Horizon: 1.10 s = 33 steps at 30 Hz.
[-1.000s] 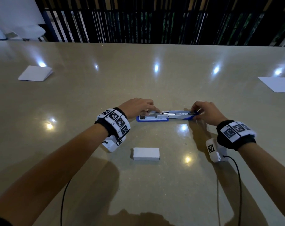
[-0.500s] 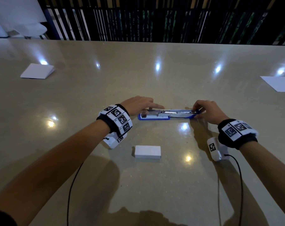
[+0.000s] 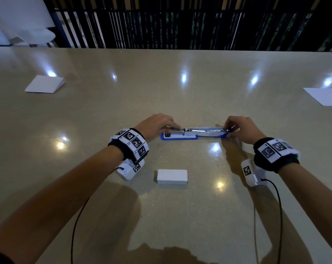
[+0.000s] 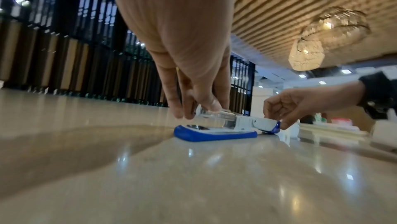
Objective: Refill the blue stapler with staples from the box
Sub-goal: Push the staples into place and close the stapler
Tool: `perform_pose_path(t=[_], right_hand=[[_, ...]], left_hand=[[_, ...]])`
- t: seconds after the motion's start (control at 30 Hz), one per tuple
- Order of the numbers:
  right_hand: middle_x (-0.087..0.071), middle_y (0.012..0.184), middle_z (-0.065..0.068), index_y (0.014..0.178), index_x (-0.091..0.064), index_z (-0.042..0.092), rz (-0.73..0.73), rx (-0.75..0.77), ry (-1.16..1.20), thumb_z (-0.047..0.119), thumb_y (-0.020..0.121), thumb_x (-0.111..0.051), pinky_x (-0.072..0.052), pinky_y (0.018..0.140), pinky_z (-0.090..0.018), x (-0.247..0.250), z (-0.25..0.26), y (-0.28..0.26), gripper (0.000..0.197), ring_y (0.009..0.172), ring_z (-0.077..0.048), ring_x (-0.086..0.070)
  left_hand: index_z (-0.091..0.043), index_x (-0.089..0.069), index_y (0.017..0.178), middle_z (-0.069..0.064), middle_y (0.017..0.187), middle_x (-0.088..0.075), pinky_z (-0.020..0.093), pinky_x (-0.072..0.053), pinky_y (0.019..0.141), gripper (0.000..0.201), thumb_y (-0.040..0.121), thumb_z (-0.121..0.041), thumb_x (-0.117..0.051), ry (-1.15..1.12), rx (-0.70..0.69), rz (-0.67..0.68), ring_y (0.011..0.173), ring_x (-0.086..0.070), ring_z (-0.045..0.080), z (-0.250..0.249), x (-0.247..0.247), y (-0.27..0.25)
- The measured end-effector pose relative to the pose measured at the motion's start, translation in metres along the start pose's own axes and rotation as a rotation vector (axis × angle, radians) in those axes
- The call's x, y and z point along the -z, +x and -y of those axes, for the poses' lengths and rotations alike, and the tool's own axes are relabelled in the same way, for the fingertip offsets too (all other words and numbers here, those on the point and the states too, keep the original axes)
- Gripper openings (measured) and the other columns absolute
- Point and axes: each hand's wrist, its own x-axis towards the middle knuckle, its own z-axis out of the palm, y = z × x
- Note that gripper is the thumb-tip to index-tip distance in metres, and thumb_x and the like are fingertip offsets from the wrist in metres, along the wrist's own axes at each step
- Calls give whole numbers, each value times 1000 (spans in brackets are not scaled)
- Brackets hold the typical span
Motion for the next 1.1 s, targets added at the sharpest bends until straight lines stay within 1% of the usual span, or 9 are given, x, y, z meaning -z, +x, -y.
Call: perform_pose_path(t=[0.17,0.37,0.47,0.53,0.63,0.73,0.83,1.0,1.1], right_hand=[[-67,99,-13,87,-61,7,13,0,5,-6,76,-70,-50,81,-27,0,0,-1,19,91,-26,-62],[-69,93,-16,84,-63,2,-58,92,36,-10,74,-70,-50,77,-25,8,5,-8,17,83,-25,-60],[-68,89,-14,86,-66,4,-134,155,118,-8,75,-71,-49,70,-4,17,11,-9,18,81,-23,-61],[-68,89,-11,88,-66,11,-157,180,242,-3,75,-73,-47,70,0,23,16,-7,20,82,-19,-65],[-70,97,-11,93,-67,12,-182,215,373,3,77,-73,-52,76,-11,28,33,0,19,80,-1,-67],[-67,102,-9,103,-65,10,-176,268,432,0,78,-72,-55,82,-28,27,58,6,28,88,-17,-67],[-62,103,-8,111,-59,6,-131,269,490,-2,77,-72,-55,77,-23,22,80,13,37,88,-21,-63],[-62,101,-8,110,-57,2,-39,279,464,-1,76,-74,-54,77,-33,6,109,24,38,87,-23,-62],[-64,98,-9,105,-61,1,-9,340,371,1,74,-76,-53,73,-18,-10,125,30,34,86,-18,-61]], left_hand=[[-18,-50,118,9,104,-72,34,-59,83,32,90,-13,-64,-327,143,-114,86,-71,19,0,-6,-8],[-7,-52,113,15,100,-73,23,-57,82,34,84,-7,-70,-466,216,-192,86,-69,18,0,-6,-14],[-7,-51,109,13,98,-74,14,-55,76,32,84,-7,-70,-464,224,-204,82,-68,15,-2,-7,-14],[-10,-49,106,13,97,-73,13,-55,74,31,84,-8,-71,-474,232,-207,80,-67,14,-3,-6,-14],[-15,-46,103,13,97,-73,14,-55,73,33,83,-8,-71,-480,247,-208,80,-67,15,-4,-5,-14],[-11,-47,106,12,97,-74,14,-54,70,34,83,-8,-72,-466,252,-217,79,-67,14,-5,-5,-14],[-10,-46,108,11,98,-74,17,-56,72,35,84,-9,-71,-465,258,-219,84,-69,18,-7,-5,-14],[-14,-46,110,8,100,-73,32,-60,78,38,83,-14,-72,-462,280,-205,91,-69,20,-4,-6,-17],[-22,-43,118,0,104,-69,36,-53,84,56,75,-24,-79,-378,324,-144,100,-63,20,1,-9,-24]])
